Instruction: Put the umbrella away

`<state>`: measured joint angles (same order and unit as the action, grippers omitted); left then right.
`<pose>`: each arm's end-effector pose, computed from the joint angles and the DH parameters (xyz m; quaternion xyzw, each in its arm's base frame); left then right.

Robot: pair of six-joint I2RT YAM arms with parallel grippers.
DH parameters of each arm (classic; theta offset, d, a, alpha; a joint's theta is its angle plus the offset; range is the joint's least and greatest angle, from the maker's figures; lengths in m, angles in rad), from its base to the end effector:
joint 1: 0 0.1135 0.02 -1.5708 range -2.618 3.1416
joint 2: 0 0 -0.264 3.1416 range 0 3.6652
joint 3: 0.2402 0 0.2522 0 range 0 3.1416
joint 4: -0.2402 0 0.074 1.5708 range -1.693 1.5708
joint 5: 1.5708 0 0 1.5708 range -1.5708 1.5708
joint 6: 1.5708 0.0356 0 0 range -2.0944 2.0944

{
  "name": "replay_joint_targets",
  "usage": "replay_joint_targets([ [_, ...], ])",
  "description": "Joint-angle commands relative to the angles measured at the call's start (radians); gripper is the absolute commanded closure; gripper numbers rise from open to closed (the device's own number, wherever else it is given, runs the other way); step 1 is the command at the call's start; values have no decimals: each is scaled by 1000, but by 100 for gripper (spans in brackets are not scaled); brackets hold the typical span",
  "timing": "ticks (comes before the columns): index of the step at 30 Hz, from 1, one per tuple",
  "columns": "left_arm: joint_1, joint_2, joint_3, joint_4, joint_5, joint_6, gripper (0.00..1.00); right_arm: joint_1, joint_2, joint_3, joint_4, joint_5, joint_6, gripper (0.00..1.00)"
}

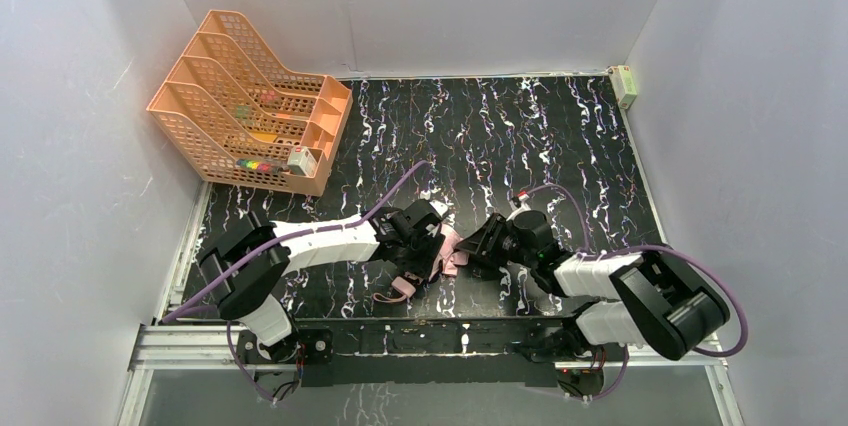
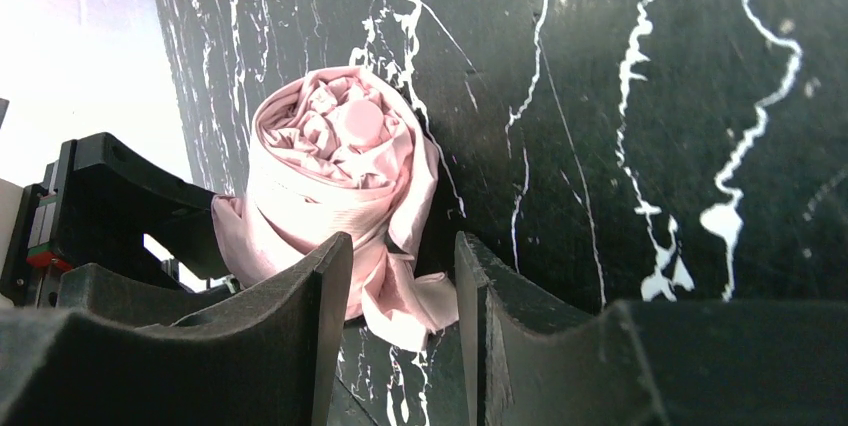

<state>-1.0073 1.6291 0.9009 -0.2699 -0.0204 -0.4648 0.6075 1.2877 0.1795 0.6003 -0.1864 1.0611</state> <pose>0.1702 -0.2681 0.1667 0.2542 0.9249 -0.1824 0.2159 0.1641 0.1221 0.1216 0.1471 0.8470 0.4277 0.2795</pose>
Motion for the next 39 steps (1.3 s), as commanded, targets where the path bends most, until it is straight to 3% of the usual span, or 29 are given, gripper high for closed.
replay_joint_targets([
  [1,-11,110,-59,-69,-29,-2,100,-17,84,5,-39,-43,-127,49],
  [7,-13,109,-59,-70,-31,-6,100,-17,69,-27,-34,-154,-106,51],
  [15,-19,128,-46,-69,-30,-7,100,-17,-82,-100,-88,-113,-10,52],
  [23,-25,136,-42,-71,-31,-4,100,-17,-13,-91,-41,-113,10,56],
  [29,-27,141,-47,-70,-31,-12,100,-17,-30,-82,-78,-53,28,71],
  [31,-28,145,-49,-70,-31,-14,100,-17,-67,-81,-89,-33,19,79],
  [34,-28,155,-46,-84,-52,-26,100,-17,-121,-61,-141,-10,-32,100],
  [39,-28,170,-47,-101,-111,-74,100,-17,-244,-34,-314,29,-89,100],
])
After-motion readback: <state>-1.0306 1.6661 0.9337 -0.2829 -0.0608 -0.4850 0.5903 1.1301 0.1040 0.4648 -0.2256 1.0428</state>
